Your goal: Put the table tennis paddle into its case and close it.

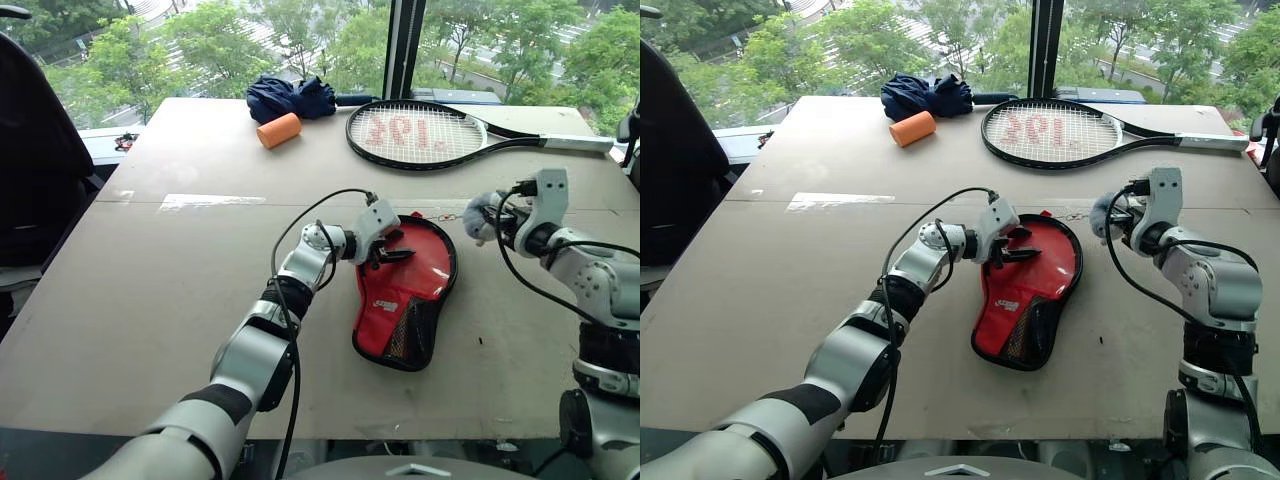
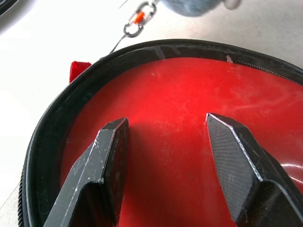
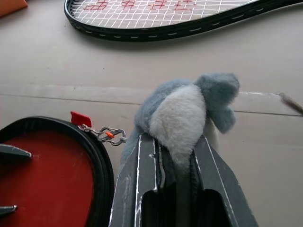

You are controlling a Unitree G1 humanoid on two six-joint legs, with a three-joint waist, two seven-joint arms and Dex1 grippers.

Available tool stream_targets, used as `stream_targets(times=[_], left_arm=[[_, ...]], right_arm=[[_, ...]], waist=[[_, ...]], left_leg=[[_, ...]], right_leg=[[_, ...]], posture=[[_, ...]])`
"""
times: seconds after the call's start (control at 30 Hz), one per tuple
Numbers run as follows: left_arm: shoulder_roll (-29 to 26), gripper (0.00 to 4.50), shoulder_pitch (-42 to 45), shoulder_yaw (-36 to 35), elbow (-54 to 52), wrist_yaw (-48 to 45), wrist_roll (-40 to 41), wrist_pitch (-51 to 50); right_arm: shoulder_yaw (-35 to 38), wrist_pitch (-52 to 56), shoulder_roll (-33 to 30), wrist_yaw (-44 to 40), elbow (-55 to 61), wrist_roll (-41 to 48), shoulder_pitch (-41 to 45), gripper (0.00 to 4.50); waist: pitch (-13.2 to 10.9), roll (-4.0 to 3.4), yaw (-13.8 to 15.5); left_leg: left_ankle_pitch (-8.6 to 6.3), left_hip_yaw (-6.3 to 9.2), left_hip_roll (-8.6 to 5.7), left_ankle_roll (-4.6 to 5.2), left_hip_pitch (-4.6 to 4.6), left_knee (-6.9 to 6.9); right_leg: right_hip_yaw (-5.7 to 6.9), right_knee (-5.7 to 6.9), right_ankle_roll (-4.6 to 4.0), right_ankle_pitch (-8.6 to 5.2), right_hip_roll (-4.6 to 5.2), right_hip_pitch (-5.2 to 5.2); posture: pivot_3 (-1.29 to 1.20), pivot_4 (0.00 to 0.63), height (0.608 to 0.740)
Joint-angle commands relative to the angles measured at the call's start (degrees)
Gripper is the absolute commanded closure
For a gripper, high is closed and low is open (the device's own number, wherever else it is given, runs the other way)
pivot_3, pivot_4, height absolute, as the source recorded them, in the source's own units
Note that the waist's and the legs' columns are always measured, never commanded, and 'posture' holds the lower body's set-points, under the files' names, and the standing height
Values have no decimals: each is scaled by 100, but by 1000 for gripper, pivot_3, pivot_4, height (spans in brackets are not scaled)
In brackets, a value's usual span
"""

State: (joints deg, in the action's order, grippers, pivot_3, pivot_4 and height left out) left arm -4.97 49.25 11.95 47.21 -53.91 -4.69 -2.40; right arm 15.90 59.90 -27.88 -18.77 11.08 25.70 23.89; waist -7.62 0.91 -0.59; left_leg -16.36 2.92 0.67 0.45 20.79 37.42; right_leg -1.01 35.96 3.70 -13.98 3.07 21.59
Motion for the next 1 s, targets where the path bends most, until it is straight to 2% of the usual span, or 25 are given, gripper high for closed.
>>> stream_targets(times=[0.03, 0.43, 0.7, 1.0], left_arm=[[-20, 1910, -226, 224, 205, 12, -143, -243], [10, 1910, -223, 280, 202, 29, -149, -275], [14, 1910, -196, 302, 253, 100, -132, -264], [41, 1910, -215, 275, 230, 198, -69, -323]], right_arm=[[247, 232, -338, -206, 640, 233, -228, 4471], [365, 439, -1252, -849, 1201, 640, -1219, 4471], [443, 661, -1777, -1654, 2006, 1450, -2116, 4471], [-284, 724, -1864, -1980, 3162, 2043, -3050, 4471]], waist=[[2, -3, 0], [4, -5, 57], [3, -3, 91], [6, 6, 128]], left_leg=[[0, 0, -1, 0, -1, 0], [0, 5, -4, 0, 3, 0], [-1, 6, -3, 0, 2, 0], [-1, 14, -4, 0, 3, 0]], right_leg=[[0, 0, 0, 0, 0, 0], [3, -7, 1, -1, 2, -2], [4, -8, 2, -2, 1, -2], [9, -9, 2, -2, 0, -3]], posture=[[0, 150, 740], [0, 150, 740], [0, 150, 740], [0, 150, 740]])
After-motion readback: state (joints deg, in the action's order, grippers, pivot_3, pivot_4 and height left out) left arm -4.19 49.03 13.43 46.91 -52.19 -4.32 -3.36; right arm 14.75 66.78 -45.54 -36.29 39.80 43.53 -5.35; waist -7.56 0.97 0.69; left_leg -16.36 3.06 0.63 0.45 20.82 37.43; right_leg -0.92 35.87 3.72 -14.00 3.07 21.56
